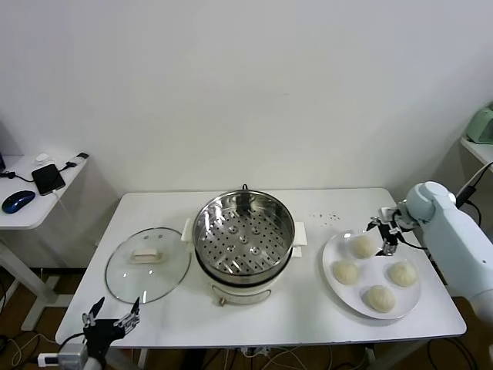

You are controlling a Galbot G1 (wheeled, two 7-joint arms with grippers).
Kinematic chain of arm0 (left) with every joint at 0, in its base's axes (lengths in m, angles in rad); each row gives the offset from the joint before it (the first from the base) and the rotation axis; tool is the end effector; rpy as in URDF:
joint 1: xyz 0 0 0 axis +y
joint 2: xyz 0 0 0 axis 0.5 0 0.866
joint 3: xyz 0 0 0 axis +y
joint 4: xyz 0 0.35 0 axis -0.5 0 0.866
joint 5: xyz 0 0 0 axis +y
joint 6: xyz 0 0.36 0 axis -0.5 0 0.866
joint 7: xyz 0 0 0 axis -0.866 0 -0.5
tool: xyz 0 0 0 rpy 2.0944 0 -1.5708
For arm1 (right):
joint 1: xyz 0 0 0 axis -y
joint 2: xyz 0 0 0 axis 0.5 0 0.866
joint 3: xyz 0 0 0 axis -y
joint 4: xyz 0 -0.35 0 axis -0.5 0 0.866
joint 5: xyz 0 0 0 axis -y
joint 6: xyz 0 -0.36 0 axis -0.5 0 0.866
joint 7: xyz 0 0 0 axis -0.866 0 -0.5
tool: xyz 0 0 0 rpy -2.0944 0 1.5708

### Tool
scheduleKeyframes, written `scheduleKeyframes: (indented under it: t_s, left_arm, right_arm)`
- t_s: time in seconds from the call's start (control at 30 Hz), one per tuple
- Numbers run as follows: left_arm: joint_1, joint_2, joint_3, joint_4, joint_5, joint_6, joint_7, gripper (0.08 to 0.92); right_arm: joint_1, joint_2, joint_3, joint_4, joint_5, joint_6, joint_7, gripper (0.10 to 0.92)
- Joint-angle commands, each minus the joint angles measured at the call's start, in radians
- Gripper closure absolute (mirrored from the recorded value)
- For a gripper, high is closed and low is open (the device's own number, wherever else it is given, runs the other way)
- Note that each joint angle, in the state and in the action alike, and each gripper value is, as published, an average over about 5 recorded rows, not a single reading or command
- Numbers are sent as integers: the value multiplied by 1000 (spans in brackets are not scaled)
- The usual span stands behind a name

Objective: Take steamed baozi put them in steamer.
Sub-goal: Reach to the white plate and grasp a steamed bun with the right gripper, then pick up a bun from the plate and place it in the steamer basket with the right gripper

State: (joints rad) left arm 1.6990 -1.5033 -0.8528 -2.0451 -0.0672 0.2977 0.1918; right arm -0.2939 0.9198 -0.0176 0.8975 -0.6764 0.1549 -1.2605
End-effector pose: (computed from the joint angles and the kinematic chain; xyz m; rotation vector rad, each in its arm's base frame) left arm 0.1328 0.1158 -0.3255 0.1140 -2.6763 -0.1146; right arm 0.5487 -0.2328 -0.2324 1.2180 -1.4144 1.3996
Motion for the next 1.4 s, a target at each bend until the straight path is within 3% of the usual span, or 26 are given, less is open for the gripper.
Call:
scheduleKeyframes:
  t_s: [0.03, 0.87, 1.23, 1.4]
  left_arm:
    - [0, -1, 1, 4, 1, -1, -1, 177]
    - [-4, 0, 9, 18, 5, -2, 0, 177]
    - [-4, 0, 13, 20, 5, -3, -2, 177]
    - [-5, 1, 20, 21, 9, -6, -4, 177]
  right_arm:
    - [14, 40, -4, -53, -38, 14, 29, 203]
    - [-2, 50, 12, -53, -68, -1, 11, 208]
    - [3, 39, 16, -35, -46, -12, 15, 444]
    - [39, -2, -30, 23, 76, -48, -31, 464]
